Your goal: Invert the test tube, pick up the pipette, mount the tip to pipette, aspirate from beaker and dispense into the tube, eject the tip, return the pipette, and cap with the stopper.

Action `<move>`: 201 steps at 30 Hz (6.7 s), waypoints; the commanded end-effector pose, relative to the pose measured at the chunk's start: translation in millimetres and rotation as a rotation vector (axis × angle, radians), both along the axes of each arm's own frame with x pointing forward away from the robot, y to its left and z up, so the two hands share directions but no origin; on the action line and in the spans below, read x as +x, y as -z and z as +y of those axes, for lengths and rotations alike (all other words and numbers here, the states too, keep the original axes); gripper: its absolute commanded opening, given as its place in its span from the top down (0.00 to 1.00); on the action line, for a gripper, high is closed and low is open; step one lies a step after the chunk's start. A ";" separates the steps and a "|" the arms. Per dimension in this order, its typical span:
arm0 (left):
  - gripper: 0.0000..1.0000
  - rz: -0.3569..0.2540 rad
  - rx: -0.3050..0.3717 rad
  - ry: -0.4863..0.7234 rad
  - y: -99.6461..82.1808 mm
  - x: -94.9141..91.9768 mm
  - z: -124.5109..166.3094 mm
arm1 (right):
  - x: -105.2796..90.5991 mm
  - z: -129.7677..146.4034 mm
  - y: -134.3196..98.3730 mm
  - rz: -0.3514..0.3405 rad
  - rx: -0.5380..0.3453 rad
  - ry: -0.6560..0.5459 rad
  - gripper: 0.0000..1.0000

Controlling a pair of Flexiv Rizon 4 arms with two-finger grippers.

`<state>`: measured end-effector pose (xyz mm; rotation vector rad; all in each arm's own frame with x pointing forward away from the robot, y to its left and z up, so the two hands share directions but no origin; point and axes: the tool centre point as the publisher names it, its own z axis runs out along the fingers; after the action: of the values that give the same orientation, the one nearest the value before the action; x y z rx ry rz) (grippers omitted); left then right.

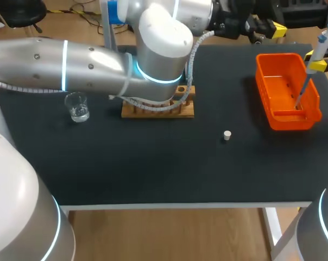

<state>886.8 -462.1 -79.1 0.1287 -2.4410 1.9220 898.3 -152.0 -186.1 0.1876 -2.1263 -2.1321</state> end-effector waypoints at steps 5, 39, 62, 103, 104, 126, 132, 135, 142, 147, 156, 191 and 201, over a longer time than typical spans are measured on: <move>1.00 0.000 0.001 -0.003 -0.2 -0.2 -0.9 | 2.0 -2.3 -0.1 0.000 -0.001 -0.007 1.00; 1.00 -0.047 -0.005 -0.087 -12.7 7.3 -74.4 | 2.0 -2.3 -0.1 0.000 -0.001 -0.007 1.00; 1.00 -0.092 -0.073 -0.144 1.6 6.8 -91.8 | 2.0 -2.3 -0.1 0.000 -0.001 -0.007 1.00; 1.00 -0.045 -0.101 -0.120 22.3 23.1 -96.2 | 2.0 -2.3 -0.1 0.000 -0.001 -0.007 1.00; 1.00 -0.045 -0.104 -0.123 21.7 23.2 -95.5 | 2.0 -2.3 -0.1 0.000 -0.001 -0.007 1.00; 1.00 -0.048 -0.150 -0.117 11.4 19.8 -102.2 | 2.0 -2.3 -0.1 0.000 -0.001 -0.007 1.00; 1.00 -0.039 -0.151 -0.112 15.8 18.5 -102.7 | 2.0 -2.3 -0.1 0.000 -0.001 -0.007 1.00; 1.00 -0.033 -0.151 -0.109 19.3 17.9 -103.6 | 2.0 -2.3 -0.1 0.000 -0.001 -0.007 1.00; 1.00 -0.019 -0.147 -0.107 28.2 17.4 -104.1 | 2.0 -2.3 -0.1 0.000 -0.001 -0.007 1.00; 1.00 -0.013 -0.144 -0.108 32.8 17.0 -104.4 | 2.0 -2.3 -0.1 0.000 -0.001 -0.007 1.00; 1.00 -0.022 -0.144 -0.109 37.8 15.7 -103.3 | 2.0 -2.3 -0.1 0.000 -0.001 -0.007 1.00; 0.00 -0.102 -0.121 -0.073 -7.9 19.0 -50.9 | 2.0 -2.3 -0.1 0.000 -0.001 -0.007 1.00; 0.00 -0.107 -0.152 -0.056 -9.1 8.8 28.5 | 2.0 -2.3 -0.1 0.000 -0.001 -0.007 1.00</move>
<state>904.1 -480.8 -73.5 0.1125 -2.5222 2.0083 899.1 -152.8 -186.7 0.1901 -2.1235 -2.1323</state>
